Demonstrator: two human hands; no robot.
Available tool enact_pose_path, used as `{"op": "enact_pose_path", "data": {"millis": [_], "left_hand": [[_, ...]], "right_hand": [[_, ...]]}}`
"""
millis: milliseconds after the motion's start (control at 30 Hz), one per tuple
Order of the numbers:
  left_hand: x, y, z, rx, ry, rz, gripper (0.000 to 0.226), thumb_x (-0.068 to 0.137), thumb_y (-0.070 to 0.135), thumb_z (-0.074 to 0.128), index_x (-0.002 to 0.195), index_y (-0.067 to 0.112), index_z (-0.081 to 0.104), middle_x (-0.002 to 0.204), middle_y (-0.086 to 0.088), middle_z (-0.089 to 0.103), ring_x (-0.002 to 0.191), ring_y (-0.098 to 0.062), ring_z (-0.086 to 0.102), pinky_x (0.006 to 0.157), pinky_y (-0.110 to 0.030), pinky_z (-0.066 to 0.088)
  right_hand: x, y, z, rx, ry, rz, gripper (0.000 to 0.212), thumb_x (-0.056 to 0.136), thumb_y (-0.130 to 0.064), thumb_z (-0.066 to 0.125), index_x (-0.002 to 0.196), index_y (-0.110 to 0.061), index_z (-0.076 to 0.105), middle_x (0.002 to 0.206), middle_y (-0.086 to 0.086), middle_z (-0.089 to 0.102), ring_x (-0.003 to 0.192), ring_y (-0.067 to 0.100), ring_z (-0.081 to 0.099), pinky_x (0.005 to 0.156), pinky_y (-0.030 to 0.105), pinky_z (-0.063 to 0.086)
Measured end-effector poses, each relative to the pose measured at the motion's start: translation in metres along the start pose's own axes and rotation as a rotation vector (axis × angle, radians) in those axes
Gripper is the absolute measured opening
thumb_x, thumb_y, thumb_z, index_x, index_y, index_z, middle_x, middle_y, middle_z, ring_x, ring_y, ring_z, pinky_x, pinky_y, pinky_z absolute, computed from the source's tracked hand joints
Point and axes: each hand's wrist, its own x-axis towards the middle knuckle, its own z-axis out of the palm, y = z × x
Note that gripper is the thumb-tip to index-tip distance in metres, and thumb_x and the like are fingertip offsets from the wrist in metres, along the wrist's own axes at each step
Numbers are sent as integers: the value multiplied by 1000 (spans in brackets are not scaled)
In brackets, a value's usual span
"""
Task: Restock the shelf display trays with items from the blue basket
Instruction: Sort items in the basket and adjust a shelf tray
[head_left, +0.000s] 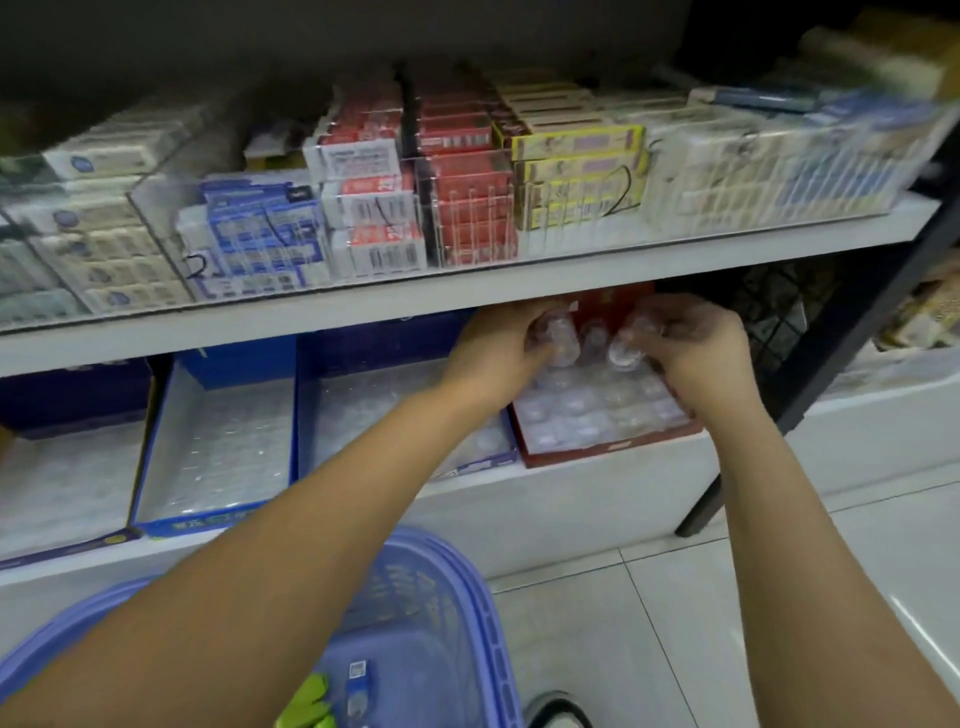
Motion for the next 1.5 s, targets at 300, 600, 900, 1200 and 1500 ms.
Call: {"op": "enact_pose_path", "data": {"millis": [300, 600, 900, 1200, 1500], "left_hand": [[14, -14, 29, 43, -111, 78, 39, 85, 11, 62, 121, 24, 55, 120, -3, 57, 100, -15, 53, 77, -21, 42], [12, -19, 39, 139, -16, 151, 32, 82, 10, 67, 113, 14, 61, 115, -9, 58, 109, -24, 48, 79, -26, 38], [16, -19, 42, 198, -52, 159, 32, 80, 12, 68, 112, 14, 64, 108, -7, 57, 103, -23, 48, 73, -24, 31], [18, -17, 39, 331, -98, 120, 38, 87, 24, 61, 125, 26, 59, 118, -4, 58, 111, -27, 44, 81, -28, 27], [-75, -10, -1, 55, 118, 80, 24, 90, 17, 58, 113, 11, 63, 111, -9, 60, 105, -22, 52, 90, -27, 38]], "right_hand": [[18, 44, 14, -178, -105, -143, 38, 78, -6, 71, 115, -11, 63, 108, 8, 67, 95, 18, 64, 83, 26, 51], [15, 48, 22, -311, -96, -339, 38, 79, -2, 68, 116, -7, 61, 107, 18, 60, 99, 36, 60, 87, 48, 52], [15, 50, 28, -449, -100, -403, 30, 79, 1, 66, 107, -7, 67, 101, 18, 62, 92, 34, 57, 72, 13, 30], [20, 53, 36, -191, -145, -160, 32, 78, 3, 65, 103, -16, 69, 105, 4, 64, 92, 22, 65, 81, 25, 53], [-19, 3, 25, -537, -179, -188, 48, 79, -10, 66, 124, -15, 54, 121, 16, 51, 100, 33, 55, 78, 28, 41]]}}
